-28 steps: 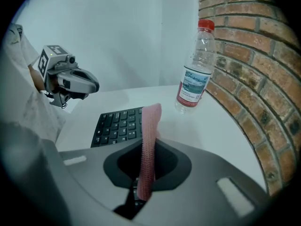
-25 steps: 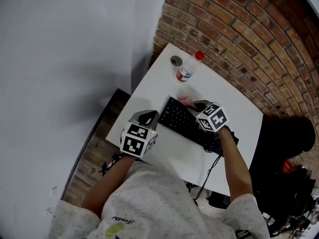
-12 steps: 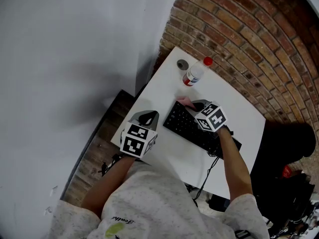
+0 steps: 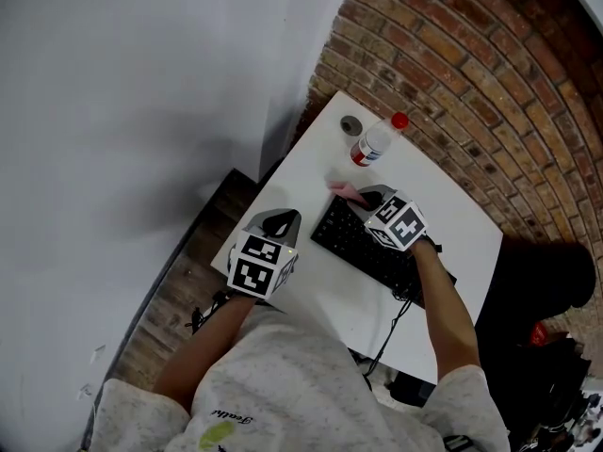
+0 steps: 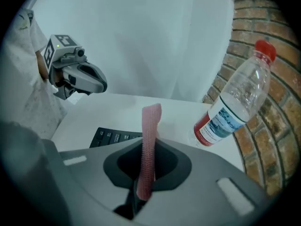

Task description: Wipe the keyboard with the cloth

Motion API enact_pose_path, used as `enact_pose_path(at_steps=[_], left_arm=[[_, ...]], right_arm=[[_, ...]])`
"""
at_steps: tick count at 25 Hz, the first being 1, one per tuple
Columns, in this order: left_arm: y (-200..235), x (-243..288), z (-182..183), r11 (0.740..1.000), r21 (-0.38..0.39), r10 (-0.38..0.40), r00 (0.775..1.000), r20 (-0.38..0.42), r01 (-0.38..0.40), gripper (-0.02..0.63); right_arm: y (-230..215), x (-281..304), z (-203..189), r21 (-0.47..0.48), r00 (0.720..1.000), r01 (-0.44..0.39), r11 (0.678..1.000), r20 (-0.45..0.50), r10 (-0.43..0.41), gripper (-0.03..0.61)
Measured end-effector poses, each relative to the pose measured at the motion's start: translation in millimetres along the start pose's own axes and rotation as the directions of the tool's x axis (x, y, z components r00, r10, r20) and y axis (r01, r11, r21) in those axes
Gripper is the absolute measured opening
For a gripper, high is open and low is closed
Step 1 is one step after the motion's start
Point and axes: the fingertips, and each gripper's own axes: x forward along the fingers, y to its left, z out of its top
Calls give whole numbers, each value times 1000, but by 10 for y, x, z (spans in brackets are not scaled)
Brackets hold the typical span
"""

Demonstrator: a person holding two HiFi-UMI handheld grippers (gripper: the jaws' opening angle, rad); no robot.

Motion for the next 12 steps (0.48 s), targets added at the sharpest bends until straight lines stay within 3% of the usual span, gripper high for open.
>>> enact_pose_path(at_steps=[7, 12], left_arm=[[24, -66, -32, 999, -14, 31, 1000, 6, -31, -3], [61, -136, -53, 998, -30, 52, 999, 11, -52, -3]], right_arm=[[81, 37, 79, -277, 997, 9, 961, -75, -31, 23], [184, 48, 137, -381, 994, -26, 924, -110, -17, 23]])
